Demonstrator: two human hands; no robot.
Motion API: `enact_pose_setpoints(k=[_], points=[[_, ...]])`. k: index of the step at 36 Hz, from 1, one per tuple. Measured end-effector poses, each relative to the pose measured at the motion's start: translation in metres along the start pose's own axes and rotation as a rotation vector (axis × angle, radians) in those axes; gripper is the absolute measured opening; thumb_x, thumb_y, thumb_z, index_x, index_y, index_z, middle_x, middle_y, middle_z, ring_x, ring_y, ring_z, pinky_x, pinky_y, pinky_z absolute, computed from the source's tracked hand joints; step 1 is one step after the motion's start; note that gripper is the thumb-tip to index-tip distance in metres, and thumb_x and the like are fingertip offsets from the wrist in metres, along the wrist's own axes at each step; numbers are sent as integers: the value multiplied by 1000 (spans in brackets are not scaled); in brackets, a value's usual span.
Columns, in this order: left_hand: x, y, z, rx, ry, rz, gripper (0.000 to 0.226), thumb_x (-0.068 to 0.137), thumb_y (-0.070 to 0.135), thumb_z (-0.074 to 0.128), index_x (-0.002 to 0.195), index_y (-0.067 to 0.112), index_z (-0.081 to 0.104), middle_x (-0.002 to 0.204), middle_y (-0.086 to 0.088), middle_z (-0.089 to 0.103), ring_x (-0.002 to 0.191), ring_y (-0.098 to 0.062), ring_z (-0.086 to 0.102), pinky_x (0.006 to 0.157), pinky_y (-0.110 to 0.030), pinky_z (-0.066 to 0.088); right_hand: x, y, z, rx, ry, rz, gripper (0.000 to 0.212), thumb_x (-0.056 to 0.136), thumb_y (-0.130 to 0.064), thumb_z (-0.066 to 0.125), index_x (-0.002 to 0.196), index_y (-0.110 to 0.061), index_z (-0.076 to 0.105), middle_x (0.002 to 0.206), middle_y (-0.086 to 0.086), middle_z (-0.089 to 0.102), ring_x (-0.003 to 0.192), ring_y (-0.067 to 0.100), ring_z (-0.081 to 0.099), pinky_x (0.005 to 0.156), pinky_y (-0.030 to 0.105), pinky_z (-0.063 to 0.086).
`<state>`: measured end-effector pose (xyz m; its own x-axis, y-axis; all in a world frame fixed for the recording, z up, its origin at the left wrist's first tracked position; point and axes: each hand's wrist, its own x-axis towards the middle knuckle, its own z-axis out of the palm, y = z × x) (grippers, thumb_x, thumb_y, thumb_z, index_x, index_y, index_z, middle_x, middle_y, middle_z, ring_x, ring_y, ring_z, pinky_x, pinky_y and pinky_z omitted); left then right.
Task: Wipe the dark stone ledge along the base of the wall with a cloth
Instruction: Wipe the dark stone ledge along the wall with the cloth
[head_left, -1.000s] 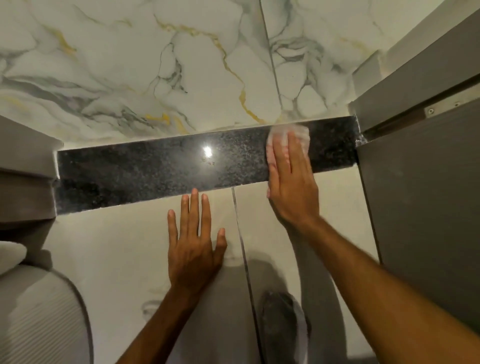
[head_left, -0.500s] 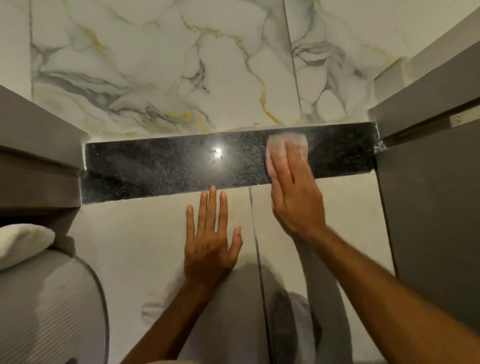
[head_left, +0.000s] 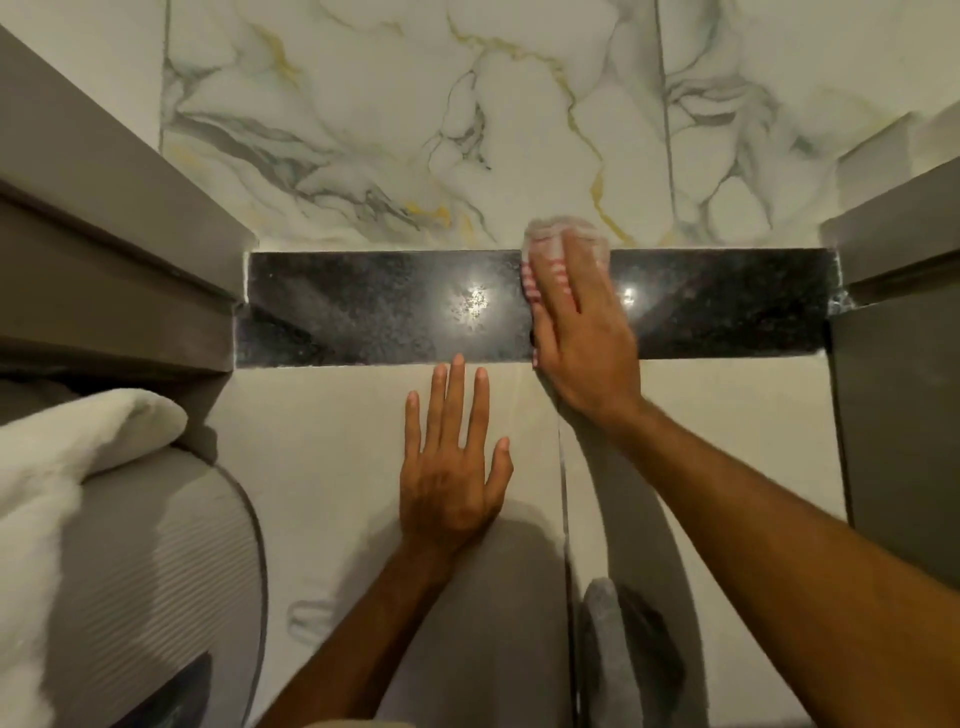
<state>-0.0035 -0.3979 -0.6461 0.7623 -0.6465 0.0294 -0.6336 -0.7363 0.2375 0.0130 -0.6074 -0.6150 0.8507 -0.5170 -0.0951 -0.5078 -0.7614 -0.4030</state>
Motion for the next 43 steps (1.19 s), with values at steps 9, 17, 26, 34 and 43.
enact_pose_setpoints(k=[9,17,26,34,43], points=[[-29,-72,-19,127,17,-241,69,112,42,31,172,7,27,179,-25,20,167,-44,22,132,-67,26,-50,68,-35,-40,212,442,66,114,-46,36,175,-27,17,181,9,23,166,37,28,129,62,40],[-31,-73,-12,127,43,-236,69,114,43,28,173,8,26,180,-25,20,167,-43,20,136,-63,18,75,-2,-23,-141,-21,266,58,115,-33,38,172,-24,27,179,7,26,163,39,30,128,58,40],[-27,-72,-19,89,31,-274,70,109,41,39,171,9,32,179,-25,23,166,-45,25,133,-66,25,56,-76,1,-58,-153,-118,54,115,-25,41,169,-18,39,177,6,35,162,28,36,136,41,26],[-36,-85,-17,37,15,-292,73,106,39,39,173,11,27,182,-20,17,169,-37,16,138,-59,11,26,-83,28,-51,47,261,62,116,-19,39,174,-14,19,183,6,14,171,29,10,141,44,11],[-39,-76,-17,75,18,-343,68,113,42,26,173,11,26,182,-20,14,169,-38,17,137,-61,16,13,-157,67,-36,-83,-313,67,113,-27,44,175,-17,20,184,7,13,172,26,11,141,46,15]])
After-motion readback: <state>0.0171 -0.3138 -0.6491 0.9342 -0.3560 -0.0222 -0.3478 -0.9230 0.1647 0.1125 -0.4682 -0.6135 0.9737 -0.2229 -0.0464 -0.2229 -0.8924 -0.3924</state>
